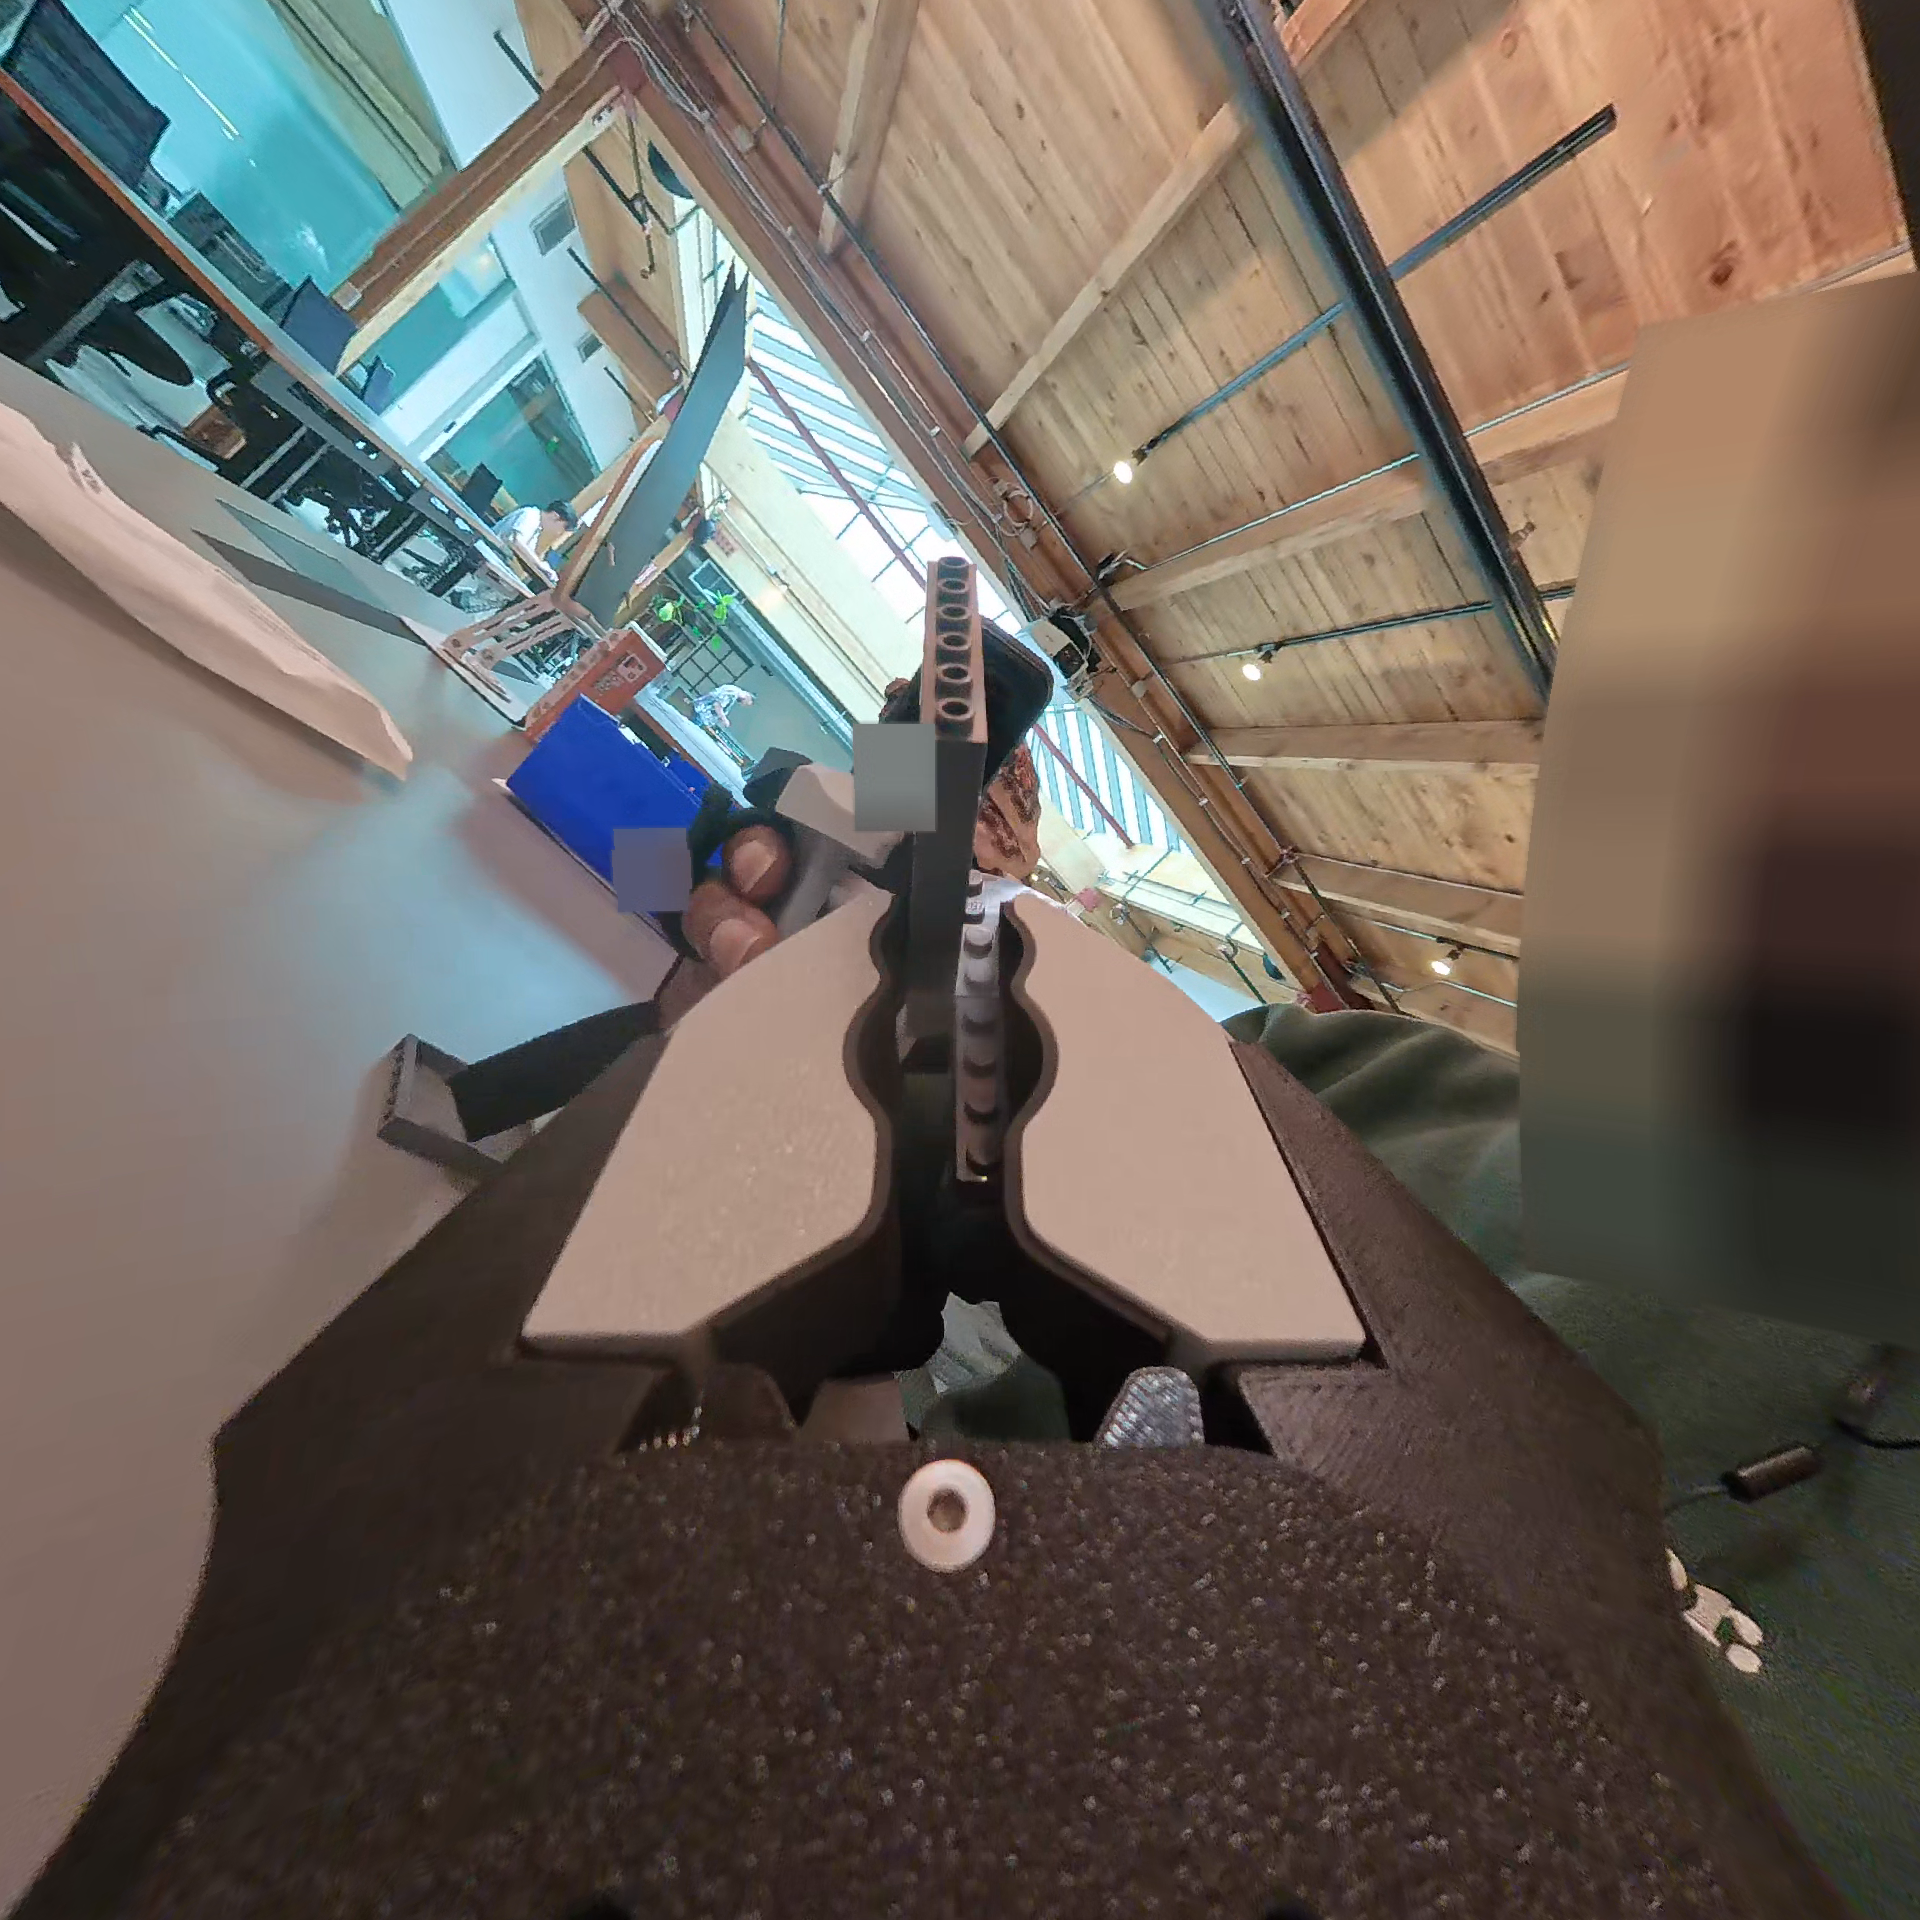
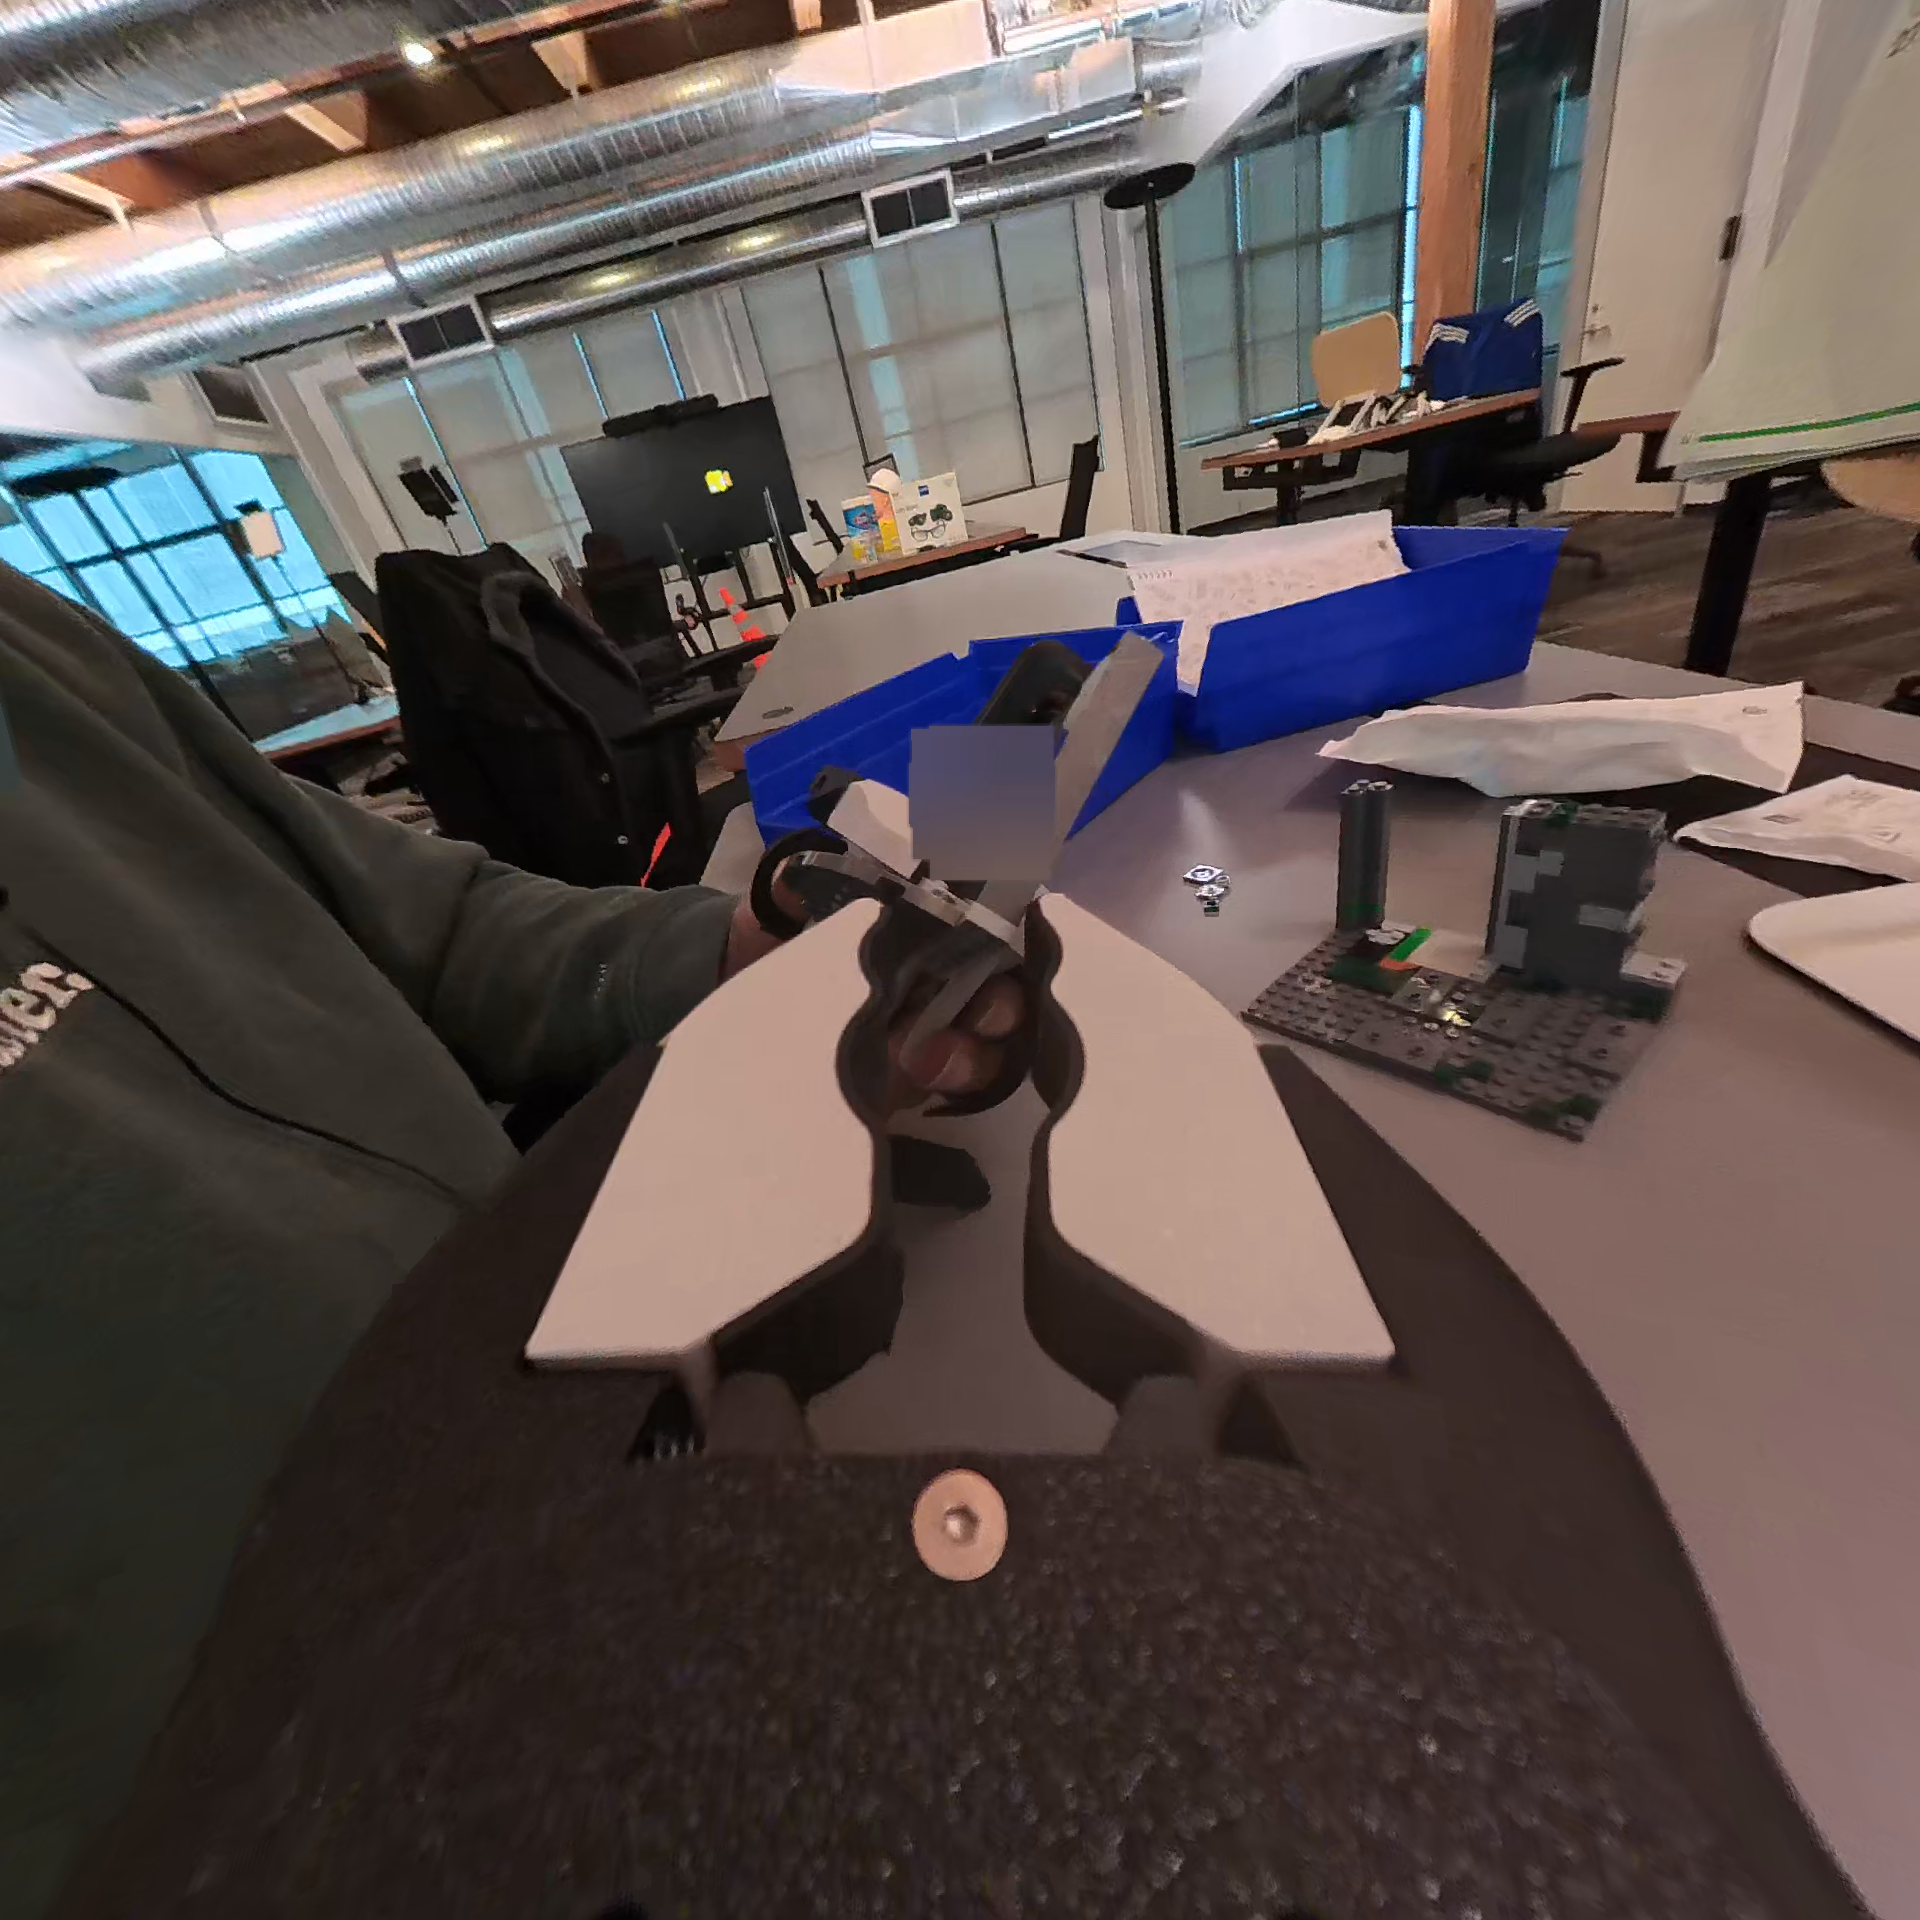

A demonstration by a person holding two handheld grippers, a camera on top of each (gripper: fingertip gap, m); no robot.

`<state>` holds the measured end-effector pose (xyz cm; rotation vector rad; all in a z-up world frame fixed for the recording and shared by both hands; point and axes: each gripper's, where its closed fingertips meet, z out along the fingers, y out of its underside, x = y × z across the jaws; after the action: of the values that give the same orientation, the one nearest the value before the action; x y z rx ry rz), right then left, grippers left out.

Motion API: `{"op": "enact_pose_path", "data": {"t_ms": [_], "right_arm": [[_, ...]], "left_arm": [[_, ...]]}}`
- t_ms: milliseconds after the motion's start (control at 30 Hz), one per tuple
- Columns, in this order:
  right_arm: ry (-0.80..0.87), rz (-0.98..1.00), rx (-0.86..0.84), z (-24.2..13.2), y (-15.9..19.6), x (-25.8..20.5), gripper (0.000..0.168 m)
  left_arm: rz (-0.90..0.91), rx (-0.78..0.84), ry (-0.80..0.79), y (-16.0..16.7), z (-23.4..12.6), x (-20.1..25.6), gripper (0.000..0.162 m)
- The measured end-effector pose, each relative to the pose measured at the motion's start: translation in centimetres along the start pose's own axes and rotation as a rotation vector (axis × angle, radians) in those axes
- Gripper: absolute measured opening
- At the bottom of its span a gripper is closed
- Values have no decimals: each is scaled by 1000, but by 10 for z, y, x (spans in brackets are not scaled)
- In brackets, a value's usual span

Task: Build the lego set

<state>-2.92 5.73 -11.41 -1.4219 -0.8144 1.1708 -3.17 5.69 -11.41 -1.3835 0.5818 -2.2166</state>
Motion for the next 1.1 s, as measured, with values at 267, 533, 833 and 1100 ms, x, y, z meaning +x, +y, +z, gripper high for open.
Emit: {"op": "enact_pose_path", "data": {"t_ms": [267,533,833,1100], "right_arm": [[-61,59,7,-3,2,-3,21],[-109,294,-43,-10,7,8,26],[-86,300,-117,-2,25,4,7],[-90,560,115,-8,7,19,7]], "left_arm": [[12,-15,-1,3,1,0,16],[211,-184,-131,18,-2,-11,15],[293,-204,-167,19,1,-13,20],[933,-151,-314,-6,-4,4,39]]}}
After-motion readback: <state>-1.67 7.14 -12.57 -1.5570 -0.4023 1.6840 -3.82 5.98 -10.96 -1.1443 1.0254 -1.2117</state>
